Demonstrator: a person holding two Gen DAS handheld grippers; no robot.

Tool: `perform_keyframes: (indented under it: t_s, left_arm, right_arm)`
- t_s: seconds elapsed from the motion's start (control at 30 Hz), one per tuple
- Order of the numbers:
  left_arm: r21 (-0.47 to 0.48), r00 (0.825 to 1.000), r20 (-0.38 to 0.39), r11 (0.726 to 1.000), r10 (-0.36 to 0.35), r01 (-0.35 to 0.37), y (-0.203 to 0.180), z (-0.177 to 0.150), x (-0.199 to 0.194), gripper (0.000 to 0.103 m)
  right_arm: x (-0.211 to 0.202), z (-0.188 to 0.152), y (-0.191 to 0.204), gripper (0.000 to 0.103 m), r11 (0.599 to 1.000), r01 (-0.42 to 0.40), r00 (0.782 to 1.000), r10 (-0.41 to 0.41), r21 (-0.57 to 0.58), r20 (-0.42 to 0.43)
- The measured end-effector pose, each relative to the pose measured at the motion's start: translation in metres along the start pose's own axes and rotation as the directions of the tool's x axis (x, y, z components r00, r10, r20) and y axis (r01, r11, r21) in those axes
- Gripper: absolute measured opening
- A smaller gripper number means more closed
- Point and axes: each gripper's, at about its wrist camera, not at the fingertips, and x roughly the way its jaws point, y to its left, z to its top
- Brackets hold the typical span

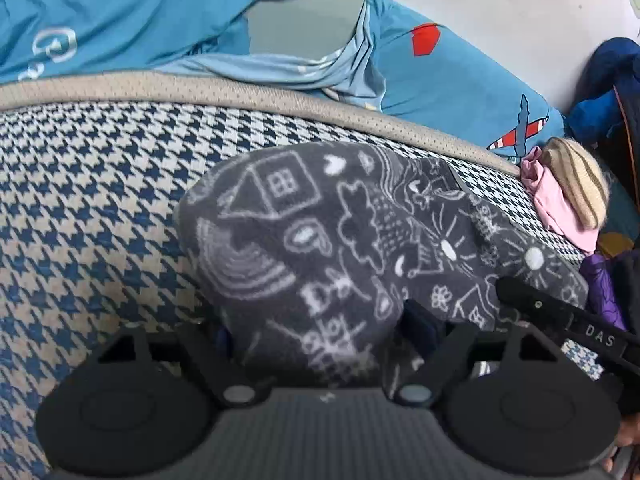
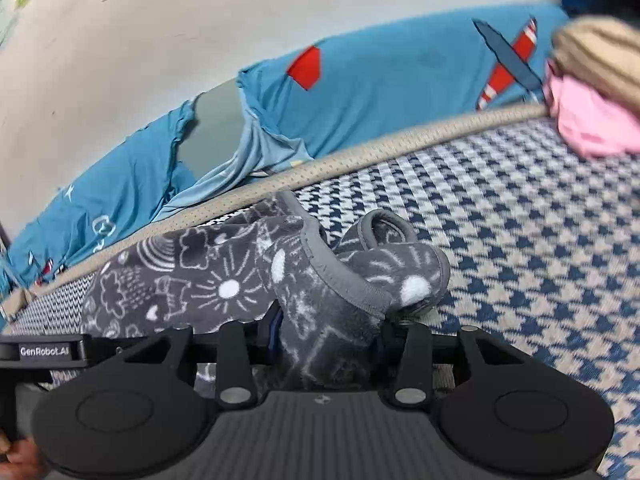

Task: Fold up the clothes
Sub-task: 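Lift the folded hoodie bundle off the blanket with both grippers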

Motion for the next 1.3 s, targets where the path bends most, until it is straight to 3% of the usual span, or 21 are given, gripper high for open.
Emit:
perform_keyframes:
  t_s: [0.33, 0.6, 1.07, 1.23, 1.3]
  left_arm:
    - [0.004, 1.000, -0.005, 1.000, -0.020, 0.020, -0.010, 0.002, -0.021, 0.073]
    - [0.024, 0.997, -0.071, 1.000, -0.011, 0.012, -0.015, -0.002, -0.001, 0.078]
    - [0.002, 0.998, -0.066, 1.000, -0.004, 0.004, -0.008, -0.003, 0.004, 0.096]
    - [-0.021, 0.997, -0.070, 1.000, -0.022, 0.021, -0.005, -0.003, 0.008, 0.096]
    - [-0.019, 0.997, -0.062, 0.999, -0.035, 0.033, -0.007, -0.004, 0.007, 0.086]
  right_arm:
    - [-0.037, 0.003, 0.022, 0.039, 0.997, 0.061, 0.997, -0.058, -0.057, 0.050]
    - [-0.040, -0.015, 0.007, 0.040, 0.991, 0.127, 0.991, -0.126, 0.032, -0.038]
    - [-0.026, -0.024, -0.026, 0.071, 0.980, 0.072, 0.993, -0.054, 0.186, -0.101]
    - [-0.018, -0.028, -0.033, 0.072, 0.973, 0.044, 0.995, -0.022, 0.227, -0.098]
    - [-0.016, -0.028, -0.030, 0.065, 0.975, 0.042, 0.995, -0.022, 0.216, -0.094]
